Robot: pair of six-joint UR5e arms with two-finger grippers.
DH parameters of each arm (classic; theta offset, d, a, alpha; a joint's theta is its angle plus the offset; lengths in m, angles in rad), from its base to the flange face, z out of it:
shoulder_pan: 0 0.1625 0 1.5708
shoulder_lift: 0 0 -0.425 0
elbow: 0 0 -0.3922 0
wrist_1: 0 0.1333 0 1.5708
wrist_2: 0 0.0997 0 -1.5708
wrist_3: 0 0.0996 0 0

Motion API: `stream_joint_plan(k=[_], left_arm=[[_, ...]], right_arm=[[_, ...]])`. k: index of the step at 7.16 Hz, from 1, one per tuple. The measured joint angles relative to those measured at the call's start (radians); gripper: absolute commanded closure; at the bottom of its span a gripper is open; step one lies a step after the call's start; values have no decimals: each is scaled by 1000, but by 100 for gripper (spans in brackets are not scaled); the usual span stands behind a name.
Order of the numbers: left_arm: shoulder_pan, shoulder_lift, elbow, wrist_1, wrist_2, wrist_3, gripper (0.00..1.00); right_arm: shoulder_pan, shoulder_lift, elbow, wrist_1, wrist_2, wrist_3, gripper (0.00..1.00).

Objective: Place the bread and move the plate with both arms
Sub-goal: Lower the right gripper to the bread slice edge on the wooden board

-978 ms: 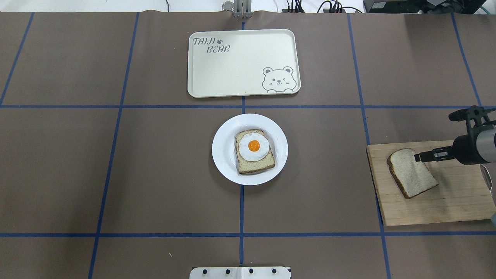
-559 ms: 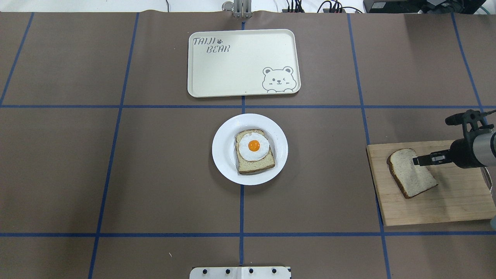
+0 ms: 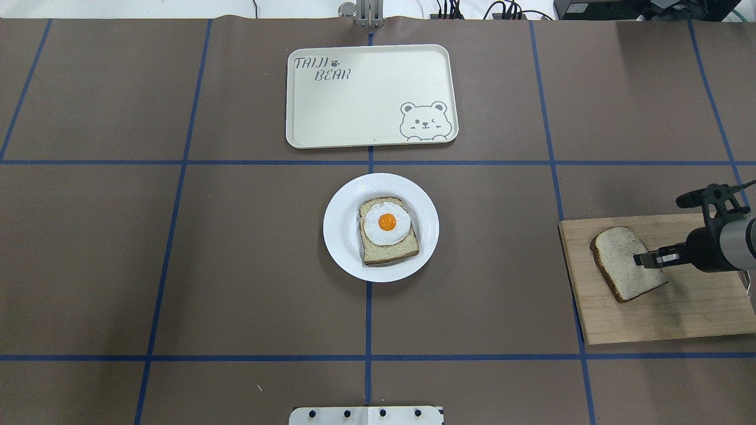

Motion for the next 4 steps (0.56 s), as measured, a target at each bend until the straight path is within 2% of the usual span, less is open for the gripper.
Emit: stream_joint_plan(k=[4], left_arm=[[0,0,0,0,-3,0,1]], right_arm=[[-2,-23,10,2,-7,-11,100]])
